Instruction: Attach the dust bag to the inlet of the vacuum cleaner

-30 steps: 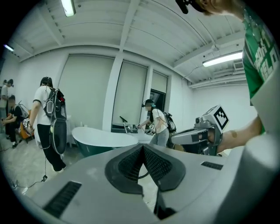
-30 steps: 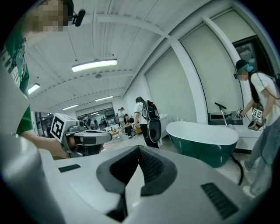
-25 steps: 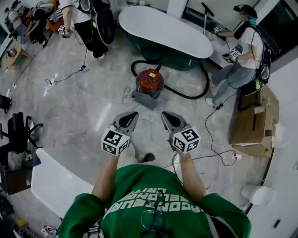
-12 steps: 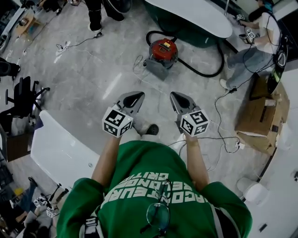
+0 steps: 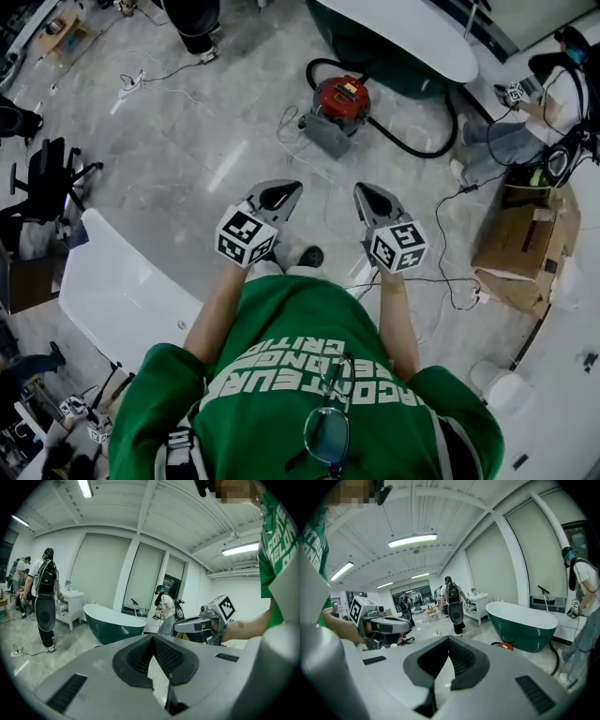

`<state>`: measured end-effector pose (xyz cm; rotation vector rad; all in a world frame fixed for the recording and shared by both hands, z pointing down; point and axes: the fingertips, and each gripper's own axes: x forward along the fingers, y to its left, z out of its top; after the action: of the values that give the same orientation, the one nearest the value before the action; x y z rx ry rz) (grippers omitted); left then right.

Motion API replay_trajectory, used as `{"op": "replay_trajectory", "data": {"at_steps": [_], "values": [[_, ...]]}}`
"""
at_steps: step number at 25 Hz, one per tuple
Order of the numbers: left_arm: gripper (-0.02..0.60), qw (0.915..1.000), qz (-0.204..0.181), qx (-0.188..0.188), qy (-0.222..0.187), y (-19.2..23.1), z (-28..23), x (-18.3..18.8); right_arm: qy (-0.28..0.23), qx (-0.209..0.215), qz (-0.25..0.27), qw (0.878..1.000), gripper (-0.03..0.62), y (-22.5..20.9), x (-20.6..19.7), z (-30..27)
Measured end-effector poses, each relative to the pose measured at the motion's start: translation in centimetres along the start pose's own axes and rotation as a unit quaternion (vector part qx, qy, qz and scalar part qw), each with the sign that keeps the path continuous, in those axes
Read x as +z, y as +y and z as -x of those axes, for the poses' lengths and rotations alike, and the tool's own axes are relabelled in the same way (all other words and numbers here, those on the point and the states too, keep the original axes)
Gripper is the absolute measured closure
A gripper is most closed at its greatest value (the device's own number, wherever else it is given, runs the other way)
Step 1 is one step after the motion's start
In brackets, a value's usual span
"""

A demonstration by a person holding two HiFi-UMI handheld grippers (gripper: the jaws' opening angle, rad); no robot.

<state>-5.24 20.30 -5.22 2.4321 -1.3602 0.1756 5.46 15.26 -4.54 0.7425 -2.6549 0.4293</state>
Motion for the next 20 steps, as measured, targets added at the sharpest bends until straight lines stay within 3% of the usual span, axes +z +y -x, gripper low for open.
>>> {"op": "replay_trajectory", "data": {"at_steps": [20], "values": [[0.58, 0.9992, 0.016, 0.029, -0.024, 1.7, 6.2, -0.7, 0.031, 0.0, 0.036, 0.999, 0.586, 4.1, -1.2, -1.6]]}}
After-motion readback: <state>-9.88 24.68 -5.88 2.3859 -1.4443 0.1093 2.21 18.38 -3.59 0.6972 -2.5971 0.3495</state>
